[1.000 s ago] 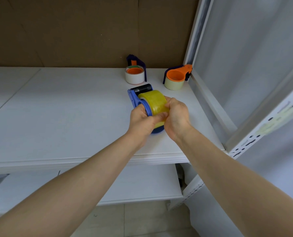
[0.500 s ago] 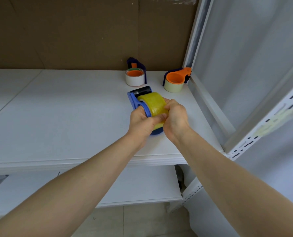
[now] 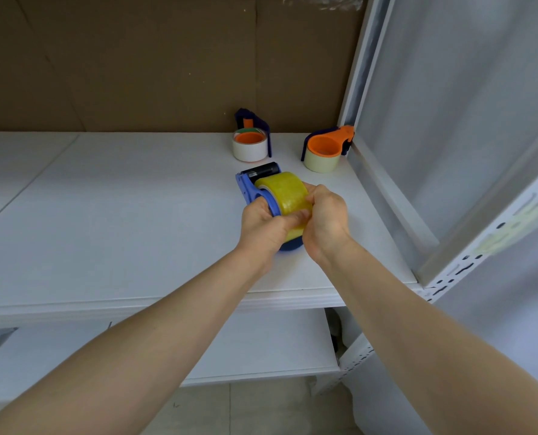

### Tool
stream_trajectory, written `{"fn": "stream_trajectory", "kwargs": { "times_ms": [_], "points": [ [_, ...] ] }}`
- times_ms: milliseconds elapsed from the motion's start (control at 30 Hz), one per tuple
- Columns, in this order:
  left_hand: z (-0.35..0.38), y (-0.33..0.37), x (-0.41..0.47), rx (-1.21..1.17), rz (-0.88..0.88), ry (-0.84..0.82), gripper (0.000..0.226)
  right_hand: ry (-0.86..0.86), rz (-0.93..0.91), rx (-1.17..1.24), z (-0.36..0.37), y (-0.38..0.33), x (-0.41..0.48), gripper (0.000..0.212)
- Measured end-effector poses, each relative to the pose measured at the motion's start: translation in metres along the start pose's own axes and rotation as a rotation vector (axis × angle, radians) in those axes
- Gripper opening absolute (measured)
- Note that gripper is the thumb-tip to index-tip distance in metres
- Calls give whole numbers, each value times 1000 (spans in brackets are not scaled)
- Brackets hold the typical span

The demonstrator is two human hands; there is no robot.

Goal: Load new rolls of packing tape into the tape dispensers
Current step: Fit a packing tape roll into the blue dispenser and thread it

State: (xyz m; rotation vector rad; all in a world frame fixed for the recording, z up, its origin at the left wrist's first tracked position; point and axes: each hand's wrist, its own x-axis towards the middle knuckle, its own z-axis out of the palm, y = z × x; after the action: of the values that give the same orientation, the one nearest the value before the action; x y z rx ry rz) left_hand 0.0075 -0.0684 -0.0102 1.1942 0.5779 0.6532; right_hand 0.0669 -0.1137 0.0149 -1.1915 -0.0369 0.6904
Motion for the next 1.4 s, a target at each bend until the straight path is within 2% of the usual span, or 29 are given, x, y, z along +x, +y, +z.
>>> {"fn": "stream_trajectory", "kwargs": {
  "times_ms": [300, 433, 533, 633, 700, 833, 1000, 1133, 1200, 1300, 1400],
  "points": [
    [1, 0, 2, 8, 7, -9, 34, 17, -8, -37, 3, 0, 0, 36],
    [-3, 0, 4, 12, 10, -18, 31, -76, 29, -118, 0, -7, -1, 36],
    [-6, 2, 6, 45, 3, -15, 29, -189, -19, -395, -14, -20, 1, 39],
    [-8, 5, 10, 52, -15, -12, 33, -175, -353, -779, -35, -26, 4, 41],
    [-9, 6, 12, 64, -21, -30, 35, -254, -573, -967, -43, -29, 4, 35],
    [-8, 9, 14, 82, -36, -59, 28, -309, -842, -1245, -45, -36, 9, 25],
    [-8, 9, 17, 76, -58, -48, 29, -286, -919, -1520, -36, -44, 9, 24],
    [-10, 9, 21, 72, -84, -22, 30, -231, -993, -1869, -29, -45, 5, 27],
    [-10, 10, 22, 74, -96, -23, 30, -237, -1019, -1906, -27, -48, 4, 27],
    [-10, 10, 22, 81, -96, -38, 29, -338, -1013, -1934, -24, -59, 3, 25],
    [-9, 10, 22, 93, -95, -43, 29, -370, -996, -2055, -20, -66, 1, 23]
  ]
}}
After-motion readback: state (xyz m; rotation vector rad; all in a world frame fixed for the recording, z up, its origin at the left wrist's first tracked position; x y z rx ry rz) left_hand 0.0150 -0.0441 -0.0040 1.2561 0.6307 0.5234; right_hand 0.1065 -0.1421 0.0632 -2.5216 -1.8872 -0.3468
